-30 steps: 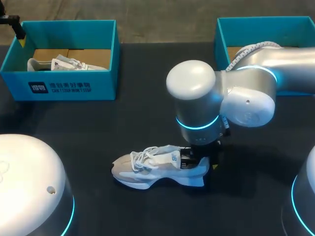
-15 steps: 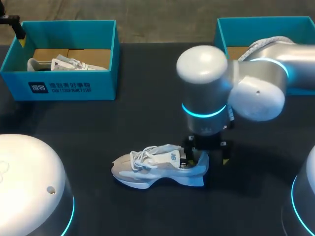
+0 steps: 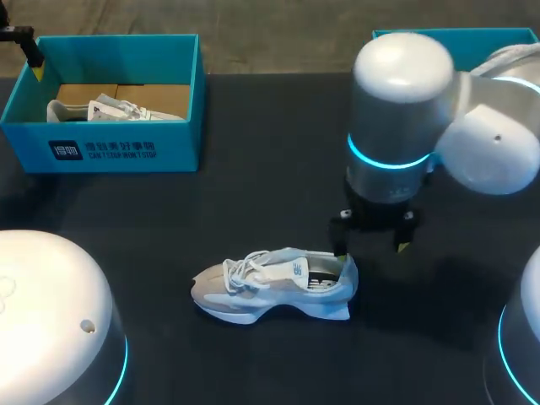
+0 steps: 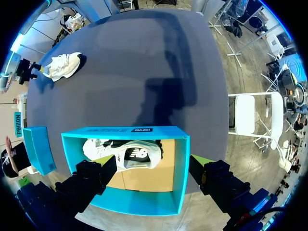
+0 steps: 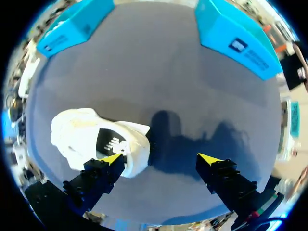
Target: Take the shoe out of the shoebox, open the shoe tongue, remove and reinsert the insole, then place the shoe into the shoebox
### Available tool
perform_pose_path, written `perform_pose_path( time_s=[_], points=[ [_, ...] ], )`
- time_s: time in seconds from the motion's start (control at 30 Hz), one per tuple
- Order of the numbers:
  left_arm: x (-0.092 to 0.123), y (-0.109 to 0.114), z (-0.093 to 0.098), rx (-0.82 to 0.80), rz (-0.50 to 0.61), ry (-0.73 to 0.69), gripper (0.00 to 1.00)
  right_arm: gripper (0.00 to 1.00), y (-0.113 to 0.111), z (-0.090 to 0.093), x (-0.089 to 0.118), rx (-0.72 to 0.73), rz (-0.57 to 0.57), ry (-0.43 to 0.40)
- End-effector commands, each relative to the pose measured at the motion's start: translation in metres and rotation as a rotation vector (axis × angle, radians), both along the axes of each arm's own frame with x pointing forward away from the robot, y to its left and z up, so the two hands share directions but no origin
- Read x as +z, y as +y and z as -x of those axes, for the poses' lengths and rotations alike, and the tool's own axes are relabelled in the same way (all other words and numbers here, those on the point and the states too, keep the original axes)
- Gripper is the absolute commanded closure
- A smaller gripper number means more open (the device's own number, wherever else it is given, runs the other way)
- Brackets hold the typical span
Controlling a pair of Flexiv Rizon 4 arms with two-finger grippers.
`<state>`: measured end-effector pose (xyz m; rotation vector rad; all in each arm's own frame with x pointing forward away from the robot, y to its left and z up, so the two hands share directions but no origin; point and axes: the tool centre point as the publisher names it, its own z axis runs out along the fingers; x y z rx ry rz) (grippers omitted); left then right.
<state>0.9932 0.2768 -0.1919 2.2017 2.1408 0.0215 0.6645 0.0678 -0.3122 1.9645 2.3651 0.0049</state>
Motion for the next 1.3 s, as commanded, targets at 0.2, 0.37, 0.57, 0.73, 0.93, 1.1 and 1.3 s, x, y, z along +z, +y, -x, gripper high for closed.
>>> perform_pose_path(
  time_s=[0.2, 0.37, 0.57, 0.73, 0.93, 1.1, 1.3],
  points=[
    [0.0, 0.0, 0.001, 0.0, -0.002, -0.002, 0.0, 0.0, -0.036, 0.0, 0.029, 0.197, -0.2, 0.01],
    [0.0, 0.0, 0.001, 0.0, -0.002, -0.002, 0.0, 0.0, -0.044, -0.006, 0.036, 0.302, -0.277, 0.053],
    [0.0, 0.0, 0.001, 0.0, -0.002, -0.002, 0.0, 0.0, -0.053, -0.01, 0.037, 0.439, -0.349, 0.093],
    [0.0, 0.0, 0.001, 0.0, -0.002, -0.002, 0.0, 0.0, -0.053, -0.01, 0.037, 0.439, -0.349, 0.093],
    [0.0, 0.0, 0.001, 0.0, -0.002, -0.002, 0.0, 0.0, -0.058, -0.007, 0.035, 0.506, -0.376, 0.037],
    [0.0, 0.0, 0.001, 0.0, -0.002, -0.002, 0.0, 0.0, -0.09, 0.006, 0.029, 0.695, -0.515, -0.187],
    [0.0, 0.0, 0.001, 0.0, -0.002, -0.002, 0.0, 0.0, -0.103, 0.011, 0.022, 0.751, -0.501, -0.305]
  ],
)
